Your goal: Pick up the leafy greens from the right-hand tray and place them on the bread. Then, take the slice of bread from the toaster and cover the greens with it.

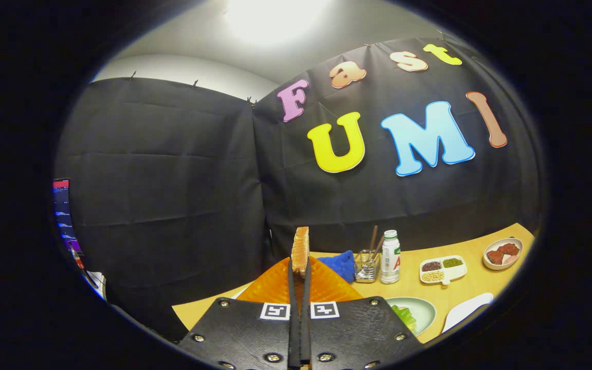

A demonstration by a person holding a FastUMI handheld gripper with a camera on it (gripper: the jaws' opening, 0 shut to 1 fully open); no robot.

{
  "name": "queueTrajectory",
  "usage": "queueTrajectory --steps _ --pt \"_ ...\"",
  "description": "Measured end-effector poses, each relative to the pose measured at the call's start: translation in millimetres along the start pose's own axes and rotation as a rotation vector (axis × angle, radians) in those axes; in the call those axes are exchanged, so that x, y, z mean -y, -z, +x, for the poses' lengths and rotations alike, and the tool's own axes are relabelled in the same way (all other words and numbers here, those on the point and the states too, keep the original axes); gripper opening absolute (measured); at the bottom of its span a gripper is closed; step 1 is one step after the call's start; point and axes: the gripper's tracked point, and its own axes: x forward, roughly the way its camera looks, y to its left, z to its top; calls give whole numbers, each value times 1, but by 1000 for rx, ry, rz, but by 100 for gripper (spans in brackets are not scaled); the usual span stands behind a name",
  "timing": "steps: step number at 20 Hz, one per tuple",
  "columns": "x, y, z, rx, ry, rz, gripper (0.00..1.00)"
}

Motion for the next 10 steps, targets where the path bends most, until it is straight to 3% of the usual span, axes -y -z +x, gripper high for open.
queueTrajectory --steps 10 --pt "52 38 -12 -71 97 -14 0"
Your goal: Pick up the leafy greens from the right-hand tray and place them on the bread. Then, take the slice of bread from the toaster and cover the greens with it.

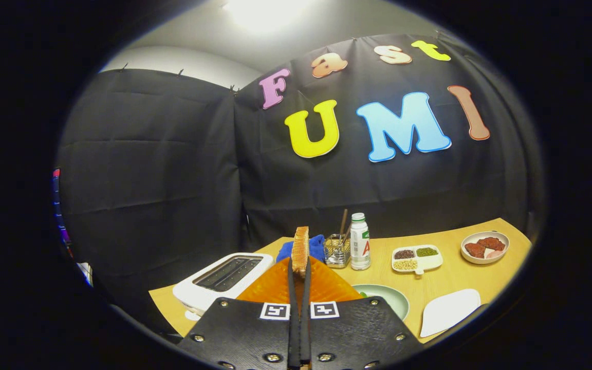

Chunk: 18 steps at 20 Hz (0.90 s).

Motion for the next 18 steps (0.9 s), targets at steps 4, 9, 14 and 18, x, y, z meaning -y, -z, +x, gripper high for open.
queueTrajectory --steps 4,9,14,18 --pt "13 14 3 -28 21 8 0" --pt "28 27 10 -51 45 24 0" --pt "41 49 21 -83 85 49 1" --pt "39 63 29 -107 74 67 0"
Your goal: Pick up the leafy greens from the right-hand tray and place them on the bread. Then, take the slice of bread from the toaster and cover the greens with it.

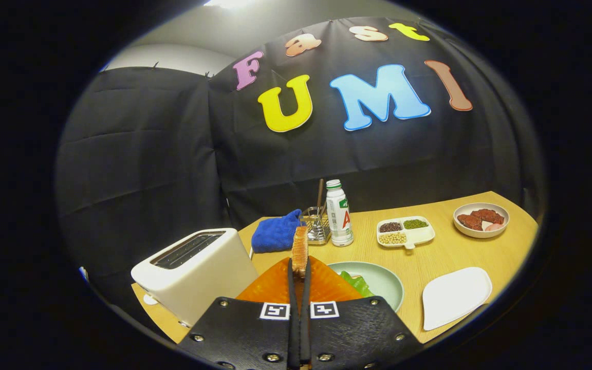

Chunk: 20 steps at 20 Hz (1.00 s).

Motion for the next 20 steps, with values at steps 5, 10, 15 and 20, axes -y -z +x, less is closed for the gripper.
queueTrajectory --steps 5,10,15,20 --pt "10 20 11 -45 1 42 1" --pt "37 29 11 -73 75 30 5" --pt "54 38 12 -102 111 12 17" --pt "71 47 4 -136 152 -49 39"
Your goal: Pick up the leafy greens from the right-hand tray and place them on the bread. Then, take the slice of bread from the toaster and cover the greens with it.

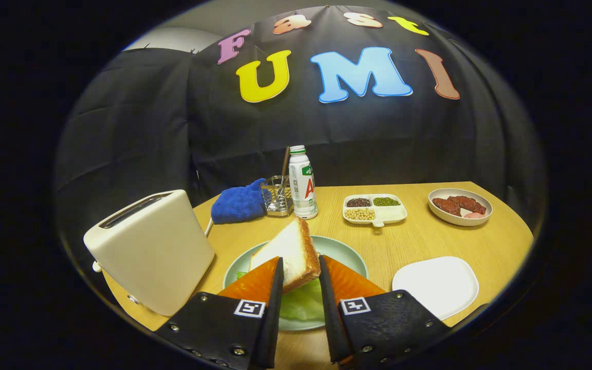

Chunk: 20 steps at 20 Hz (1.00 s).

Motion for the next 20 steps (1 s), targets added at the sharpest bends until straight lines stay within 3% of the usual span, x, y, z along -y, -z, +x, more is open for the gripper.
queueTrajectory --steps 3,10,20 --pt "5 -7 -6 28 13 -7 52" --pt "25 -31 -33 98 9 -32 52" --pt "125 -56 -87 186 119 -88 52"
